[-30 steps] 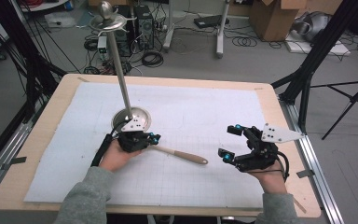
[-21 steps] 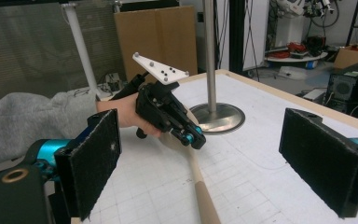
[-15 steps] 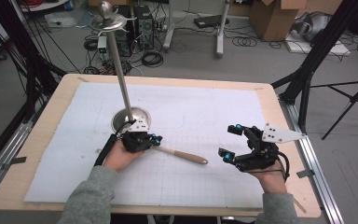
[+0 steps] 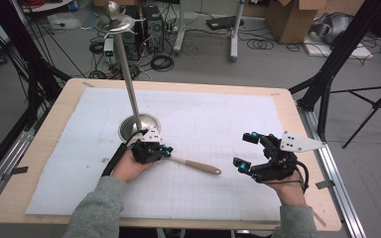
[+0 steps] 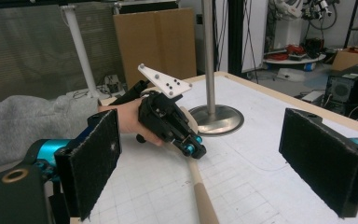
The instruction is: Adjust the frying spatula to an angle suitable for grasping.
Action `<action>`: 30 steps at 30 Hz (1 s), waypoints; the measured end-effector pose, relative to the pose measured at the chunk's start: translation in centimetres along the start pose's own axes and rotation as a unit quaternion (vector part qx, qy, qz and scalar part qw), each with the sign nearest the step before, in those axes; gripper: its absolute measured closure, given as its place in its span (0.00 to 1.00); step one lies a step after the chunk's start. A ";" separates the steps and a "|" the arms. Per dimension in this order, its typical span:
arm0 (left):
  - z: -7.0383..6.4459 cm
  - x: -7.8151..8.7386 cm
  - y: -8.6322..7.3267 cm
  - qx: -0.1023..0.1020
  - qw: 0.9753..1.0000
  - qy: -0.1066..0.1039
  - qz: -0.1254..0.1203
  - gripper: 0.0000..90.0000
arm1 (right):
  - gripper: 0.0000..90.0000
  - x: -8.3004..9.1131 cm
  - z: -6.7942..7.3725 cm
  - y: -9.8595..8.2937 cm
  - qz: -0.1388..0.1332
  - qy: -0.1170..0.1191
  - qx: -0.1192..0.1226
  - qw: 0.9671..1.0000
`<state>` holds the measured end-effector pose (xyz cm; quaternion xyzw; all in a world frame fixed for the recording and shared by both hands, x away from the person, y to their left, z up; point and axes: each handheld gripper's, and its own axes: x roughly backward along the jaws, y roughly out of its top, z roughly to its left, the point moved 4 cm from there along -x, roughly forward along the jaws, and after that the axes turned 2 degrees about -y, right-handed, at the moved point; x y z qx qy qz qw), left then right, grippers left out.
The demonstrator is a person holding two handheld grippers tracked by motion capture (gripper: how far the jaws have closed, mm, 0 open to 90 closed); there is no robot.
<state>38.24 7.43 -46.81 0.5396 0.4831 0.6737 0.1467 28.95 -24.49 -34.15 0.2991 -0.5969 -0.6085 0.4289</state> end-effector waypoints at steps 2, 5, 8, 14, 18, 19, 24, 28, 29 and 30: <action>0.0 0.0 0.0 -0.001 1.000 0.002 0.001 1.00 | 0.13 0.0 0.0 0.0 0.000 0.000 0.001 1.000; 0.0 -0.1 0.0 0.007 1.000 0.003 0.003 1.00 | 0.13 0.0 0.0 0.0 0.001 0.000 0.002 1.000; -0.2 0.0 0.0 0.000 1.000 0.006 0.004 1.00 | 0.13 0.1 0.1 0.0 0.001 0.000 -0.002 1.000; -0.3 0.1 0.0 -0.003 1.000 0.014 0.009 1.00 | 0.13 0.4 0.2 -0.1 0.000 -0.003 -0.004 1.000; -0.4 0.3 0.0 -0.009 1.000 0.013 0.012 1.00 | 0.13 0.7 0.1 -0.2 -0.001 -0.007 -0.004 1.000; -0.4 0.4 0.0 -0.010 1.000 0.012 0.014 1.00 | 0.13 0.8 0.1 -0.2 0.000 -0.007 -0.005 1.000; -0.5 0.8 -0.3 -0.014 1.000 0.010 0.011 1.00 | 0.13 1.0 0.1 -0.3 0.000 -0.010 -0.005 1.000; -0.5 1.4 -0.8 -0.015 1.000 0.009 0.001 1.00 | 0.13 1.2 0.2 -0.4 0.000 -0.012 -0.005 1.000; -0.6 1.6 -0.8 -0.013 1.000 0.008 -0.001 1.00 | 0.13 1.2 0.2 -0.4 0.000 -0.013 -0.005 1.000; -0.6 1.8 -0.9 -0.015 1.000 0.008 -0.002 1.00 | 0.13 1.2 0.2 -0.4 0.000 -0.013 -0.005 1.000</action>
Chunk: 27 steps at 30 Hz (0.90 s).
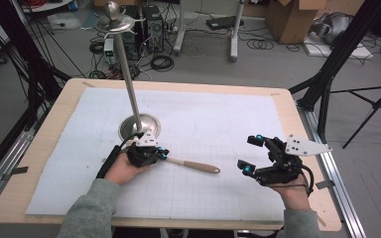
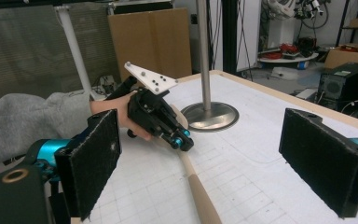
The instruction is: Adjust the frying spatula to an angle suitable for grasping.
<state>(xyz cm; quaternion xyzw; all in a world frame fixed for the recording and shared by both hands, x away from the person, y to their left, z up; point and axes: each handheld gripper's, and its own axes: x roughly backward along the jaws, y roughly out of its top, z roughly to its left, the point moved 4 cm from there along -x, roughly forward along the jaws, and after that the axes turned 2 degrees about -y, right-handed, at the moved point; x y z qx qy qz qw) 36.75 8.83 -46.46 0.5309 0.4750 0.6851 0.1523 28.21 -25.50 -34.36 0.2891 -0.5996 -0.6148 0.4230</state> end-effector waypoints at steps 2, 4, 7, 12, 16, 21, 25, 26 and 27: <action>-0.1 0.3 -0.1 -0.006 1.000 0.002 -0.002 1.00 | 0.13 0.0 0.0 -0.1 0.000 -0.002 0.000 1.000; -0.2 0.5 -0.2 -0.006 1.000 0.002 -0.001 1.00 | 0.13 0.0 0.0 -0.1 0.001 -0.002 0.000 1.000; -0.2 0.5 -0.2 -0.006 1.000 0.005 0.000 1.00 | 0.13 -0.1 0.0 -0.1 0.004 -0.001 -0.001 1.000; 0.1 0.4 -0.1 -0.006 1.000 0.017 0.004 1.00 | 0.13 -0.3 -0.1 -0.1 0.003 -0.001 0.000 1.000; 0.4 0.5 0.2 0.002 1.000 0.023 -0.005 1.00 | 0.13 -0.5 -0.2 0.0 0.004 0.001 0.001 1.000; 0.0 -0.1 1.2 -0.004 1.000 0.027 -0.002 1.00 | 0.13 -1.1 -0.2 -0.1 0.008 0.008 0.001 1.000; -0.6 -1.6 2.0 -0.014 0.999 0.030 0.016 1.00 | 0.13 -1.2 -0.2 0.1 0.003 0.011 0.002 1.000; -0.6 -2.0 2.0 -0.014 0.999 0.032 0.023 1.00 | 0.13 -1.3 -0.2 0.1 0.004 0.012 -0.001 1.000; -0.7 -2.3 1.9 -0.016 0.999 0.032 0.032 1.00 | 0.13 -1.3 -0.2 0.1 0.004 0.013 0.000 1.000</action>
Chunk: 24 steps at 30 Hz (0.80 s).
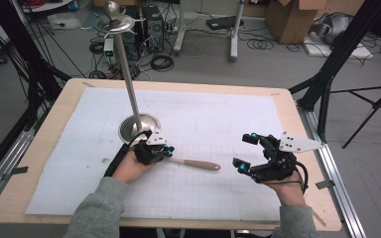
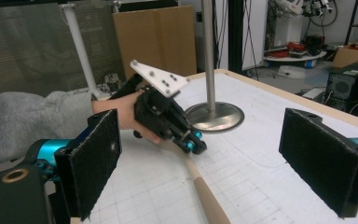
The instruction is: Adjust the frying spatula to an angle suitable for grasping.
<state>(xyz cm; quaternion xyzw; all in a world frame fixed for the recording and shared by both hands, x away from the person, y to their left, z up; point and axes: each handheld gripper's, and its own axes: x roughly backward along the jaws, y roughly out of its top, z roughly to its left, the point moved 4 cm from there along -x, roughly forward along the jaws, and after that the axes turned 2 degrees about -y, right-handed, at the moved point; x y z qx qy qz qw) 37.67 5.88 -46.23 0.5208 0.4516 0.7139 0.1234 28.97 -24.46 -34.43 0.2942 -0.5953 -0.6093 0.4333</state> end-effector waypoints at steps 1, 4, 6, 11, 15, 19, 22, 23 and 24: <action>0.0 -0.2 -0.1 -0.004 1.000 0.000 0.006 1.00 | 0.13 0.0 0.0 0.0 -0.001 0.000 0.000 1.000; -0.1 -0.4 -0.3 -0.008 1.000 -0.002 0.016 1.00 | 0.13 0.0 -0.1 0.0 -0.001 0.003 0.000 1.000; -0.2 -0.3 -0.4 -0.014 1.000 -0.004 0.019 1.00 | 0.13 0.1 -0.1 0.0 -0.001 0.001 -0.002 1.000; -0.3 -0.1 -0.7 -0.007 1.000 -0.005 0.016 1.00 | 0.13 0.4 0.0 0.0 -0.004 -0.001 0.000 1.000; -0.4 0.1 -0.9 -0.009 1.000 -0.011 0.010 1.00 | 0.13 0.6 0.0 -0.1 -0.006 -0.003 0.000 1.000; -0.5 0.4 -1.2 -0.013 1.000 -0.013 0.006 1.00 | 0.13 0.8 0.0 -0.2 -0.004 -0.006 -0.005 1.000; -0.7 0.7 -1.5 -0.019 1.000 -0.014 0.007 1.00 | 0.13 0.9 -0.1 -0.3 -0.006 -0.009 -0.004 1.000; -0.7 0.8 -1.6 -0.019 1.000 -0.014 0.005 1.00 | 0.13 1.0 0.0 -0.3 -0.004 -0.008 -0.006 1.000; -0.8 0.9 -1.7 -0.019 1.000 -0.014 0.004 1.00 | 0.13 1.0 0.0 -0.3 -0.004 -0.008 -0.006 1.000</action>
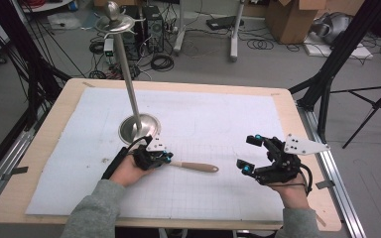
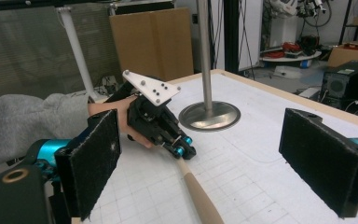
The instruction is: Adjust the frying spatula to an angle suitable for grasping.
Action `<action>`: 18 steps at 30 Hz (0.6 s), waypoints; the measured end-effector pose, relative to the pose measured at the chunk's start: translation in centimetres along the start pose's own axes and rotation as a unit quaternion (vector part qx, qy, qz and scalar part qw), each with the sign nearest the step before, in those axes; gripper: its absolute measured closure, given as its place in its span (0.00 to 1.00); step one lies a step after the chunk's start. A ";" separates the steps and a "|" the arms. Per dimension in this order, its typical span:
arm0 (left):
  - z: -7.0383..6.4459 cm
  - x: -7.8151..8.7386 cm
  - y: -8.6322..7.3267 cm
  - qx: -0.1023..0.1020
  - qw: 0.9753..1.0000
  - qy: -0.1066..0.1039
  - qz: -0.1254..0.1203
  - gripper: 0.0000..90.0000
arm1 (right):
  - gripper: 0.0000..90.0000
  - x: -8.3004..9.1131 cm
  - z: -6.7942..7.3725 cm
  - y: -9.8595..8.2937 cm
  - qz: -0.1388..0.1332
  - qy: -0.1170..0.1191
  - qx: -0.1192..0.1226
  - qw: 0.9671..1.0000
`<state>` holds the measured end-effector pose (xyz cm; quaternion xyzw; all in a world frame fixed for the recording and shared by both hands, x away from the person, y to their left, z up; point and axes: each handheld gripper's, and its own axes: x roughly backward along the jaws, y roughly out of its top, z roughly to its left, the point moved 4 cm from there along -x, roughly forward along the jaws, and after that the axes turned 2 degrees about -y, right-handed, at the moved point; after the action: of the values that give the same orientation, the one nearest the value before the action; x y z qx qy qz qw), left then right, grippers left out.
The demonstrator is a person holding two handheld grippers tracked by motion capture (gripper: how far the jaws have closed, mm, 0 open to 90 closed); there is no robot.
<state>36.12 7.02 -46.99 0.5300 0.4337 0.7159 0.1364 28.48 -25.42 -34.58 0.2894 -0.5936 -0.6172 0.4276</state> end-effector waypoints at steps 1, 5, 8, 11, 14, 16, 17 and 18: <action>0.0 0.1 -0.1 -0.001 1.000 0.000 0.002 1.00 | 0.13 0.0 -0.1 0.0 -0.003 -0.002 0.004 1.000; -0.3 0.6 -0.4 -0.007 1.000 0.000 0.001 1.00 | 0.13 0.0 0.0 0.0 -0.002 -0.002 0.003 1.000; -0.4 1.1 -0.8 -0.010 1.000 0.000 0.002 1.00 | 0.13 0.0 0.0 0.0 -0.002 -0.002 0.003 1.000; -0.5 1.6 -1.3 -0.008 1.000 0.003 0.003 1.00 | 0.13 0.0 0.0 0.0 -0.003 -0.001 0.002 1.000; -0.5 2.2 -1.7 -0.014 1.000 0.008 0.006 1.00 | 0.13 0.1 0.0 0.1 -0.005 0.000 0.000 1.000; -0.5 2.6 -2.0 -0.014 1.000 0.009 0.008 1.00 | 0.13 0.1 0.0 0.1 -0.007 0.000 -0.001 1.000; -0.5 2.8 -2.1 -0.015 1.000 0.010 0.009 1.00 | 0.13 0.1 0.0 0.1 -0.008 0.000 0.000 1.000; -0.5 2.9 -2.2 -0.015 1.000 0.011 0.009 1.00 | 0.13 0.1 0.0 0.1 -0.007 -0.001 0.000 1.000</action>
<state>33.88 10.01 -46.86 0.5238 0.4197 0.7292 0.1331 28.45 -25.52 -34.43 0.2931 -0.5918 -0.6205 0.4229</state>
